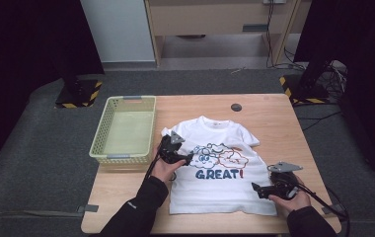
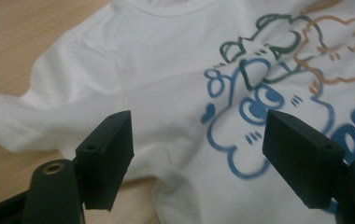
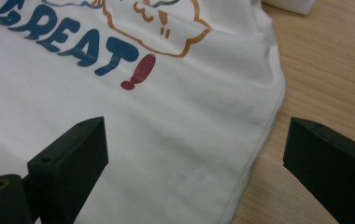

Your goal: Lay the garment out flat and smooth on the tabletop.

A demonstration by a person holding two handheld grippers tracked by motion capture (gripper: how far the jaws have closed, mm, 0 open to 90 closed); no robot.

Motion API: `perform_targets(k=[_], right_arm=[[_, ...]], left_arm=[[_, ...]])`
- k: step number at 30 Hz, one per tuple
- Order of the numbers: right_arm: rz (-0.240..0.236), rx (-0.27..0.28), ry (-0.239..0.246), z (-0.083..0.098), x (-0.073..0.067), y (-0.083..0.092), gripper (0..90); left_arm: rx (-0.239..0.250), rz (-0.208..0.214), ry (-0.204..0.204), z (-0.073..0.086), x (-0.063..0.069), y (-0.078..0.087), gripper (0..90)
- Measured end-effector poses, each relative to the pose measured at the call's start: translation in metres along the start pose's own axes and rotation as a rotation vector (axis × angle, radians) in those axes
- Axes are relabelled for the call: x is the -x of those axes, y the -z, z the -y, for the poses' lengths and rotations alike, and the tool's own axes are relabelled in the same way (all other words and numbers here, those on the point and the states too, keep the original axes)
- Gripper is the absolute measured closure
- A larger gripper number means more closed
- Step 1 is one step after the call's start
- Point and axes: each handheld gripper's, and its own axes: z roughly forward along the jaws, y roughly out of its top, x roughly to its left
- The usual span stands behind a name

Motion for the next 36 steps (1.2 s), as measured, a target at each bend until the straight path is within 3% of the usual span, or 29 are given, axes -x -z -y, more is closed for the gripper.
perform_targets(k=[8, 11, 15, 20, 29, 36], right_arm=[[0.032, 0.091, -0.024, -0.01, 0.006, 0.008, 8.4], [0.053, 0.113, -0.008, -0.015, 0.006, 0.009, 9.1], [0.063, 0.119, -0.023, -0.022, 0.009, 0.005, 8.9], [0.101, 0.135, -0.031, -0.036, 0.016, 0.002, 8.3], [0.151, 0.146, -0.057, -0.055, 0.027, -0.001, 7.6], [0.175, 0.179, -0.061, -0.08, 0.031, -0.006, 7.9]], left_arm=[[-0.061, 0.021, -0.031, 0.034, 0.018, 0.019, 22.5], [-0.08, 0.02, -0.037, 0.045, 0.024, 0.025, 21.1], [-0.11, 0.029, -0.047, 0.057, 0.033, 0.029, 20.9], [-0.126, 0.014, -0.086, 0.065, 0.039, 0.034, 19.9], [-0.144, 0.02, -0.058, 0.077, 0.039, 0.04, 16.6], [-0.14, 0.0, -0.107, 0.082, 0.045, 0.048, 16.2]])
